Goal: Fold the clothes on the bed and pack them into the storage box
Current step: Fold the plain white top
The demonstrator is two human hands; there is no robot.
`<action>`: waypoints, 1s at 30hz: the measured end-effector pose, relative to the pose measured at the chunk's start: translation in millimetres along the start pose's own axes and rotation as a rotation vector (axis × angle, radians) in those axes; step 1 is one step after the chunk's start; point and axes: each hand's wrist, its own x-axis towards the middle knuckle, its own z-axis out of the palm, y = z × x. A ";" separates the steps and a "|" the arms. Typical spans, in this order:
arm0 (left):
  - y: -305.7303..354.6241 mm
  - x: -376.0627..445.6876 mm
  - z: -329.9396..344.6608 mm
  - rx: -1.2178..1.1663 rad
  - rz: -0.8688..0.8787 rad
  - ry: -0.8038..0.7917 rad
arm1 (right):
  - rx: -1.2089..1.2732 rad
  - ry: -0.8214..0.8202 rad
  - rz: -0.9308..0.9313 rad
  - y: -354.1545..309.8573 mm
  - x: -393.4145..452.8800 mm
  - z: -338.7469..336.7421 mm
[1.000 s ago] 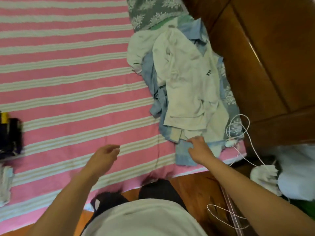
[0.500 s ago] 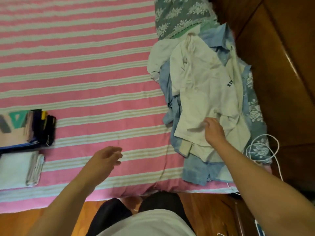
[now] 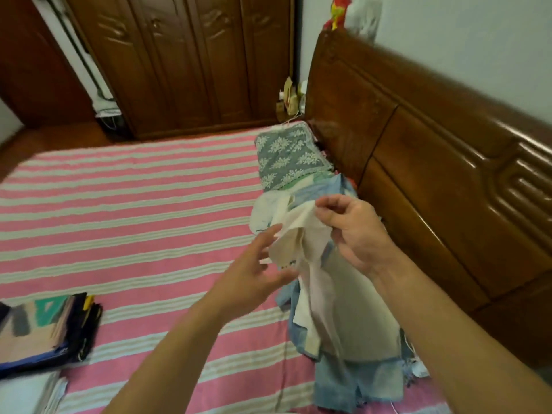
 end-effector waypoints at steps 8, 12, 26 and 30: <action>107.4 0.7 -51.9 0.494 0.158 0.313 | -0.548 -0.068 -0.272 -74.8 -0.3 42.4; 144.5 -12.2 -82.4 0.714 0.026 0.250 | -0.496 -0.145 -0.188 -70.5 9.7 60.0; 129.2 -75.8 -189.4 1.129 -0.211 0.173 | -1.423 -0.297 -0.230 4.2 15.4 138.2; 82.0 -82.0 -204.8 1.296 -0.363 0.253 | -1.254 -0.230 0.253 23.1 15.9 166.9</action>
